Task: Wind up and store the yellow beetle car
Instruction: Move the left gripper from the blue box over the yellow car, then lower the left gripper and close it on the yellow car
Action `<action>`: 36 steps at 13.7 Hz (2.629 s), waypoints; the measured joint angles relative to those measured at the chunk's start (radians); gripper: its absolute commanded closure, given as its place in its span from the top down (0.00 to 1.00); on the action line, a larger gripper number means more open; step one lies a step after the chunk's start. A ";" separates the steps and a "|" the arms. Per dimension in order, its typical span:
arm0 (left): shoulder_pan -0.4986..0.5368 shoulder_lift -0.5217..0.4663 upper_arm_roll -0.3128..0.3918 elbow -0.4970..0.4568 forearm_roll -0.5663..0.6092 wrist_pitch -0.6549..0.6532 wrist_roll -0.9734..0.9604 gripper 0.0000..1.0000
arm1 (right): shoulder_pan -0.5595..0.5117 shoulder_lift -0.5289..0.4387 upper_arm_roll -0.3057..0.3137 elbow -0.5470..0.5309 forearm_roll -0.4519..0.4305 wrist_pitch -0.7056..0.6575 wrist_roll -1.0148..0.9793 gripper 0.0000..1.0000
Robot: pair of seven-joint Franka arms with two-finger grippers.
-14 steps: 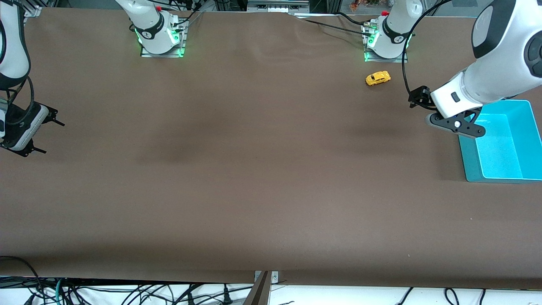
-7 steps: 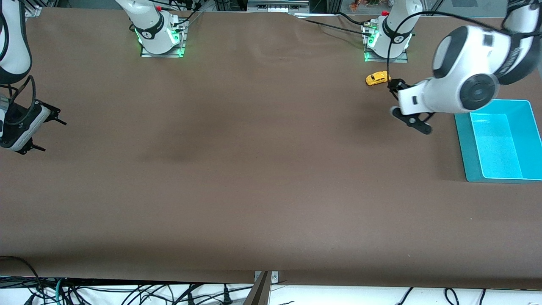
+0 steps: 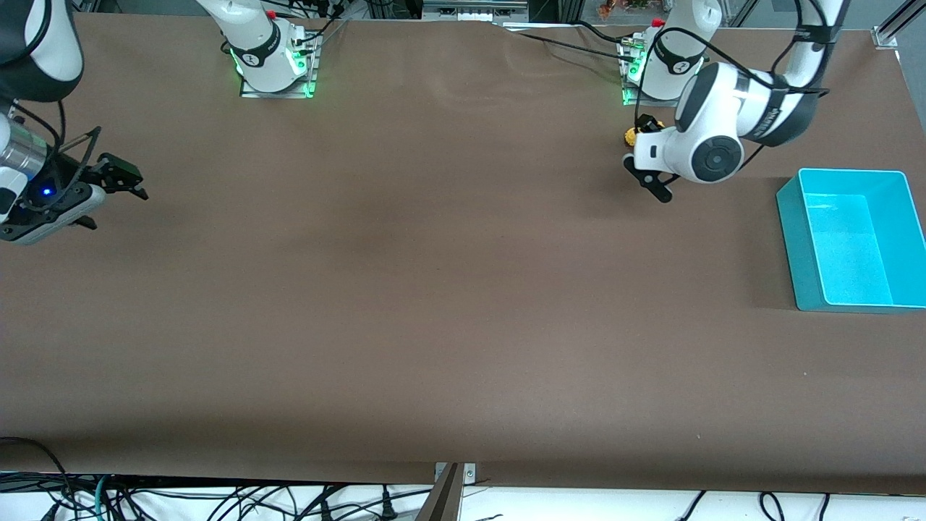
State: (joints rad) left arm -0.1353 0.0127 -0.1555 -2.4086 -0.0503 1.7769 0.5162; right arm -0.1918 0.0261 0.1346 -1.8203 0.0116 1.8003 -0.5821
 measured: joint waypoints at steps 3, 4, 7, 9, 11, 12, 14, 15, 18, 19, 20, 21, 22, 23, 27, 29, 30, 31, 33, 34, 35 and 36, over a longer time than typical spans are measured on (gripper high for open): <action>-0.007 -0.015 -0.089 -0.140 0.004 0.148 0.030 1.00 | 0.005 -0.028 0.025 0.000 -0.001 -0.049 0.204 1.00; -0.010 -0.021 -0.128 -0.174 0.010 0.186 0.030 1.00 | 0.007 -0.032 0.033 0.000 -0.001 -0.059 0.264 1.00; -0.017 -0.041 -0.221 -0.258 0.042 0.295 0.030 1.00 | 0.012 -0.034 0.043 0.000 -0.001 -0.090 0.352 1.00; -0.019 -0.048 -0.224 -0.330 0.056 0.378 0.031 1.00 | 0.012 -0.034 0.044 0.000 -0.001 -0.097 0.384 1.00; -0.018 -0.060 -0.222 -0.371 0.063 0.393 0.041 1.00 | 0.012 -0.034 0.044 0.000 -0.001 -0.100 0.408 1.00; -0.018 -0.068 -0.222 -0.384 0.077 0.393 0.042 1.00 | 0.012 -0.034 0.044 0.000 -0.001 -0.100 0.416 1.00; -0.018 -0.076 -0.219 -0.400 0.107 0.393 0.042 1.00 | 0.012 -0.034 0.044 0.000 -0.001 -0.101 0.424 1.00; -0.018 -0.076 -0.218 -0.402 0.111 0.393 0.041 1.00 | 0.012 -0.034 0.044 0.000 -0.001 -0.103 0.432 1.00; -0.018 -0.076 -0.215 -0.403 0.126 0.391 0.016 1.00 | 0.012 -0.034 0.044 0.000 -0.001 -0.112 0.457 1.00; -0.018 -0.076 -0.215 -0.405 0.182 0.391 -0.035 1.00 | 0.012 -0.034 0.044 0.000 -0.001 -0.114 0.460 1.00; -0.018 -0.076 -0.215 -0.406 0.257 0.391 -0.110 1.00 | 0.012 -0.034 0.044 0.000 -0.001 -0.115 0.460 1.00; -0.018 -0.076 -0.216 -0.407 0.307 0.391 -0.172 1.00 | 0.012 -0.034 0.044 0.000 -0.001 -0.116 0.460 1.00; -0.018 -0.076 -0.217 -0.408 0.326 0.391 -0.200 1.00 | 0.012 -0.034 0.044 0.000 -0.001 -0.116 0.460 1.00; -0.018 -0.076 -0.217 -0.409 0.328 0.391 -0.209 1.00 | 0.012 -0.034 0.044 0.000 -0.001 -0.116 0.460 1.00; -0.018 -0.071 -0.217 -0.413 0.325 0.391 -0.163 1.00 | 0.011 -0.034 0.044 0.000 -0.001 -0.118 0.460 1.00; -0.018 -0.068 -0.217 -0.413 0.321 0.392 -0.129 1.00 | 0.011 -0.034 0.044 0.000 -0.001 -0.118 0.460 1.00; -0.018 -0.062 -0.217 -0.414 0.321 0.399 -0.120 1.00 | 0.011 -0.034 0.044 0.000 -0.001 -0.118 0.460 1.00; -0.018 -0.052 -0.217 -0.414 0.321 0.414 -0.116 1.00 | 0.011 -0.034 0.044 0.000 -0.001 -0.118 0.460 1.00; -0.018 -0.021 -0.217 -0.415 0.320 0.437 -0.116 1.00 | 0.011 -0.034 0.043 0.000 -0.001 -0.119 0.460 1.00; -0.018 -0.007 -0.217 -0.415 0.320 0.443 -0.116 1.00 | 0.011 -0.034 0.042 0.000 -0.001 -0.123 0.460 1.00; -0.018 0.004 -0.217 -0.415 0.320 0.447 -0.116 1.00 | 0.011 -0.034 0.041 0.000 -0.001 -0.130 0.460 1.00; -0.018 0.011 -0.217 -0.415 0.320 0.449 -0.116 1.00 | 0.011 -0.034 0.040 0.000 -0.001 -0.135 0.460 1.00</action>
State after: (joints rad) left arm -0.1530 0.0242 -0.3721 -2.8237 0.2701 2.2256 0.4004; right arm -0.1809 -0.0079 0.1747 -1.8208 0.0110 1.6650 -0.1220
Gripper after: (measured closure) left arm 0.000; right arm 0.000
